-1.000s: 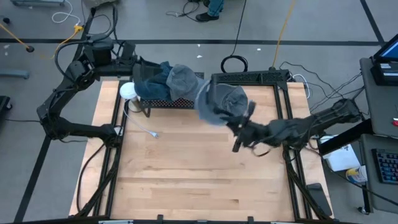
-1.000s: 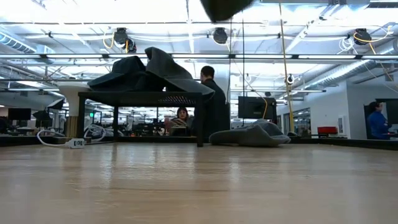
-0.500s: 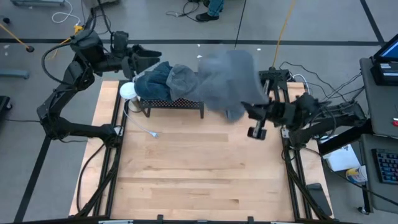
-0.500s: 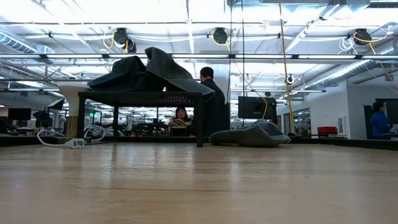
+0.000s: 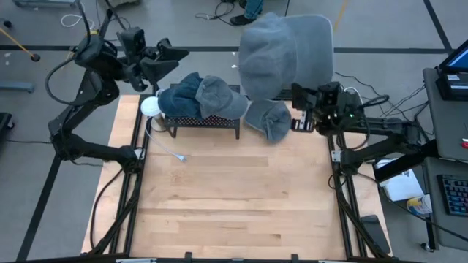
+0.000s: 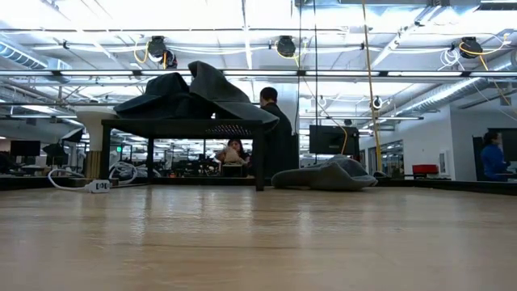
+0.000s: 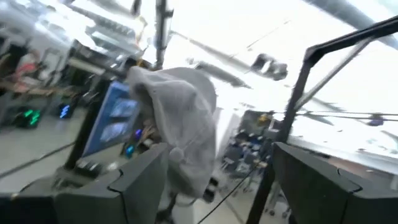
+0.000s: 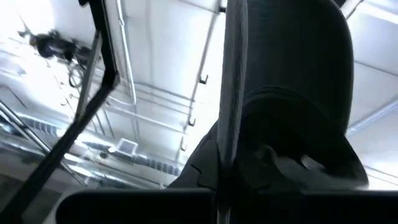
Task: Pick & Place hat
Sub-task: Stack the left gray cap on the other gray cap on the shelf
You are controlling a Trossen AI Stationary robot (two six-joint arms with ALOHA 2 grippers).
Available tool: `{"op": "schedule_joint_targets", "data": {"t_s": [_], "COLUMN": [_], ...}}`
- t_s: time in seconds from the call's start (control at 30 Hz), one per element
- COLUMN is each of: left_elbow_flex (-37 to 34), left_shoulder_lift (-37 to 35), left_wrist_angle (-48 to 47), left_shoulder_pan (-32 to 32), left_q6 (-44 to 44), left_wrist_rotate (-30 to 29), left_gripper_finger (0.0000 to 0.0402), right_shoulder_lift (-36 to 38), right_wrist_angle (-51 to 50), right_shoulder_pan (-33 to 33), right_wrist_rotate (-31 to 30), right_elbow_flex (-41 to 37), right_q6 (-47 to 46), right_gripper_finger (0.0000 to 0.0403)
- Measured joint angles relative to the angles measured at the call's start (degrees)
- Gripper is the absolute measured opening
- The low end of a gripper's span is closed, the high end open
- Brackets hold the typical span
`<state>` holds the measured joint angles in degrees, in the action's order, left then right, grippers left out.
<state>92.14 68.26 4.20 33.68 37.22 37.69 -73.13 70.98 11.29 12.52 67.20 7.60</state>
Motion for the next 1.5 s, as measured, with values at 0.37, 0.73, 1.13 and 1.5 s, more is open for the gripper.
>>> {"op": "schedule_joint_targets", "data": {"t_s": [0.37,0.73,1.13,1.5], "left_elbow_flex": [0.0,0.0,0.0,0.0], "left_shoulder_lift": [7.5,13.6,15.7,15.7], "left_wrist_angle": [10.9,20.1,22.6,23.1], "left_shoulder_pan": [-3.1,-6.9,-7.3,-7.2], "left_q6": [1.1,4.1,9.9,15.2], "left_wrist_rotate": [-0.1,-0.2,-1.3,-1.9], "left_gripper_finger": [0.0294,0.0294,0.0257,0.005], "right_shoulder_lift": [-7.7,-10.3,-10.6,-10.5], "right_wrist_angle": [0.2,0.0,-1.0,-2.3], "right_shoulder_pan": [2.9,5.6,6.0,6.0], "right_wrist_rotate": [5.8,5.9,5.8,5.8], "right_elbow_flex": [11.2,11.9,11.9,11.9], "right_q6": [-4.4,-8.6,-9.9,-10.1], "right_gripper_finger": [0.0003,0.0003,0.0003,0.0004]}}
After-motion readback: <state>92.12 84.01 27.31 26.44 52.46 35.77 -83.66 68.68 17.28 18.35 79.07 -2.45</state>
